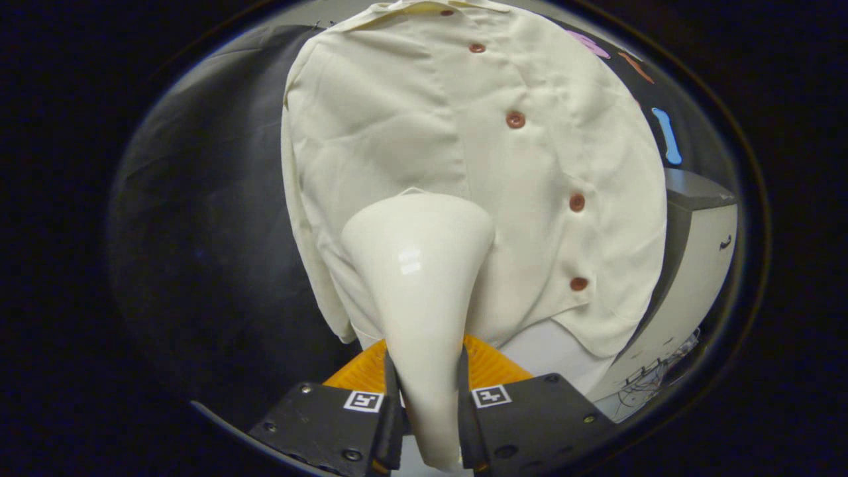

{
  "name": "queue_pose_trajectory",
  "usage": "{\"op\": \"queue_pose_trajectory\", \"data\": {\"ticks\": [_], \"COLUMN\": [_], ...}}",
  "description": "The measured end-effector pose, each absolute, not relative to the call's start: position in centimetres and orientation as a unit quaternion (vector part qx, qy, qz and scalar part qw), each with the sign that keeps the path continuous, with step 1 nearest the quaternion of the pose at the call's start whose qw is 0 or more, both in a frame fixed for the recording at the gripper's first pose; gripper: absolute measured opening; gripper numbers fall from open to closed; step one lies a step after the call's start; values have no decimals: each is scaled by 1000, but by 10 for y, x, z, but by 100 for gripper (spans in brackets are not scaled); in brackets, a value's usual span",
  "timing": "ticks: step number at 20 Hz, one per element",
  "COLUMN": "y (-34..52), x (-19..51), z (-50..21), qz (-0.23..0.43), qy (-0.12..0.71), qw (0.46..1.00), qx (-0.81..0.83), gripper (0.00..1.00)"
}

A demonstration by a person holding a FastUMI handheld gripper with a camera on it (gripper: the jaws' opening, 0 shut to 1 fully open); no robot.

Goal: Iron the clothes twice with a garment steamer, once on the left side and once on the right side.

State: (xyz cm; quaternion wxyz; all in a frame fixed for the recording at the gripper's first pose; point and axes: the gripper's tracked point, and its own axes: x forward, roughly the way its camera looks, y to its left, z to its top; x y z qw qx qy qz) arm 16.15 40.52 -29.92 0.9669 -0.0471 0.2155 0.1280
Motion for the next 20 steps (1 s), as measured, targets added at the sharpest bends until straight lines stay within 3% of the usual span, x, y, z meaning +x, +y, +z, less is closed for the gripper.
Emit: {"op": "queue_pose_trajectory", "data": {"ticks": [20], "y": [382], "x": [162], "z": [-406], "qz": [99], "qy": [320], "qw": [938], "qx": [-86], "gripper": [35]}}
